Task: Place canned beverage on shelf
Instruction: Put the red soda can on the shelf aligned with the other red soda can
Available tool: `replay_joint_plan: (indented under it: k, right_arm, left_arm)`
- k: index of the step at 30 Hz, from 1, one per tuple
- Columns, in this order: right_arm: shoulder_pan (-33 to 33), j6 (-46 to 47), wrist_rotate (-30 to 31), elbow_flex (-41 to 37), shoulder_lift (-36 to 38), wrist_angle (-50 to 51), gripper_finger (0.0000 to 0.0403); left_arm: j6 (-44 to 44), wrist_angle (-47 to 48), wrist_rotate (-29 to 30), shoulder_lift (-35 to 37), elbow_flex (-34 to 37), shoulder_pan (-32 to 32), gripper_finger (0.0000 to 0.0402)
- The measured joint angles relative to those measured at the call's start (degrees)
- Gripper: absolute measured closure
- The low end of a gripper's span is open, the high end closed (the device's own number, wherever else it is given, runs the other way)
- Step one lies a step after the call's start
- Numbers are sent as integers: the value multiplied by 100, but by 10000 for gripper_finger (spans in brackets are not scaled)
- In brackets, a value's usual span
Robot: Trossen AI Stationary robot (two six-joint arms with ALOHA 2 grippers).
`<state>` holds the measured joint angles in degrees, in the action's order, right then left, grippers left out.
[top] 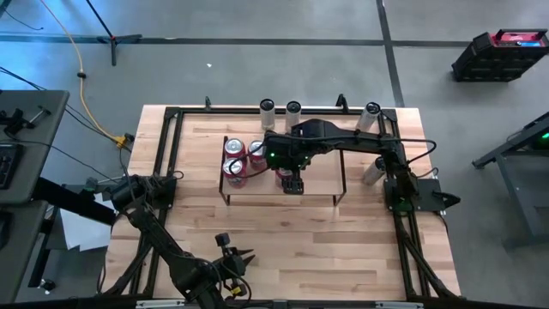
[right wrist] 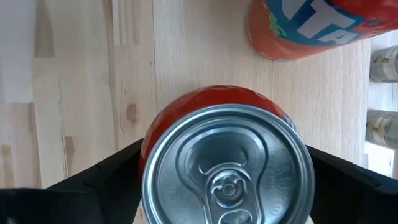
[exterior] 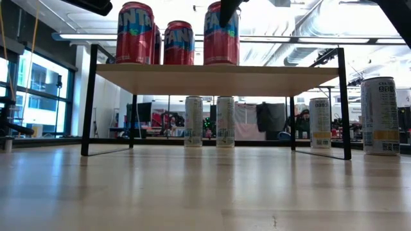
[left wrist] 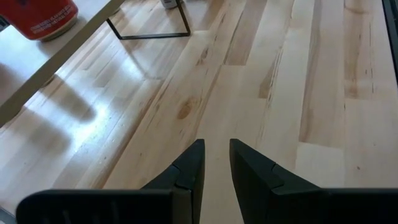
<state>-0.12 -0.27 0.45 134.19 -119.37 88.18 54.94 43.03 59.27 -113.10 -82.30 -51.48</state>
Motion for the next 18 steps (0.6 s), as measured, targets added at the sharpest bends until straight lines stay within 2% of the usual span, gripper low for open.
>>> replay_joint_plan:
  k: [18]
  right_arm:
    - [-28,146,45,0,302,184,52]
  left_arm:
    - [122,68,17,-2,2,-14,335]
